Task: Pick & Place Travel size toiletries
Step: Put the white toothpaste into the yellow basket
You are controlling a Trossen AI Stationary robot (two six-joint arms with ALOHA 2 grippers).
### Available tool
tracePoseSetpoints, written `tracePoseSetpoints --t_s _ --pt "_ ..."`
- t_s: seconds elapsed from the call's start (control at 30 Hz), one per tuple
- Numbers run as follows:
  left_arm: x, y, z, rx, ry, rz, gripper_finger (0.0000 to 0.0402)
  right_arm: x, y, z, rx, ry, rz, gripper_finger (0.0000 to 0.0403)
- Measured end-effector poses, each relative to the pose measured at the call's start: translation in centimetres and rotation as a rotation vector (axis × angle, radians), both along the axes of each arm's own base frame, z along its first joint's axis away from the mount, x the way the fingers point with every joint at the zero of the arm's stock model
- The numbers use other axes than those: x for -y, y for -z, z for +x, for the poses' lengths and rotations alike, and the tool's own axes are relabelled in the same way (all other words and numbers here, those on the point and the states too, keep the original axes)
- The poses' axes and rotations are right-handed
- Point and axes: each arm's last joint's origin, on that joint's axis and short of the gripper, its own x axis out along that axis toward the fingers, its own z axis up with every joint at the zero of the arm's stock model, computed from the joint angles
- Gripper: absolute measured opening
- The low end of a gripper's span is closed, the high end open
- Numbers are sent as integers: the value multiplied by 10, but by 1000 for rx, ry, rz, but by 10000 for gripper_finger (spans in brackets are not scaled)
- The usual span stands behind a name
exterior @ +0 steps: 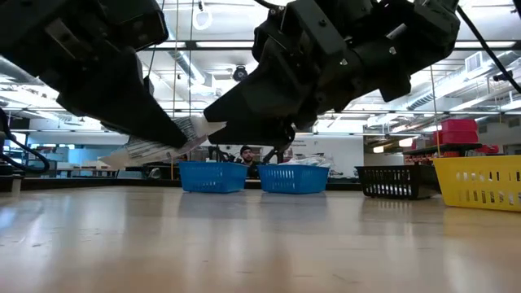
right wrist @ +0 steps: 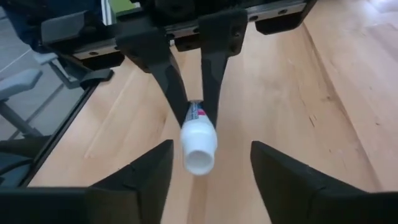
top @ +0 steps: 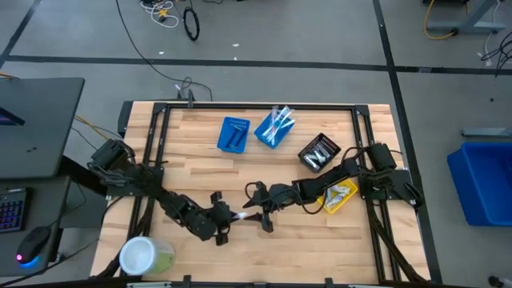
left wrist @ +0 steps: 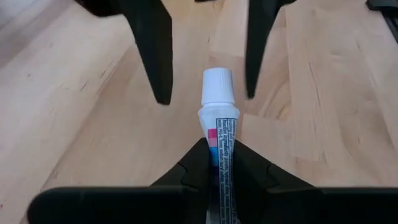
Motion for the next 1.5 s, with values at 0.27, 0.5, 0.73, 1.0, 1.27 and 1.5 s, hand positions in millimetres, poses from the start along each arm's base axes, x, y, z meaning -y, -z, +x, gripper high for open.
tracePoseSetpoints --t_s 0.27,0.5,0.73,1.0,1.27,1.5 --pt "-4 -1 3 5 -10 -5 66 -1 0 0 -4 -32 14 136" --pt "-4 -1 3 4 -12 -8 73 0 0 0 -4 -30 12 74" --pt "-5 -1 3 11 -33 8 89 1 1 0 -13 -26 8 70" --pt "-5 -1 3 11 -33 17 135 4 1 -7 -122 10 -11 70" --pt "-5 0 3 5 -36 16 167 1 -69 -52 -286 4 14 70" --pt "-5 0 3 6 -36 15 169 -7 -121 -130 -452 -94 -163 70"
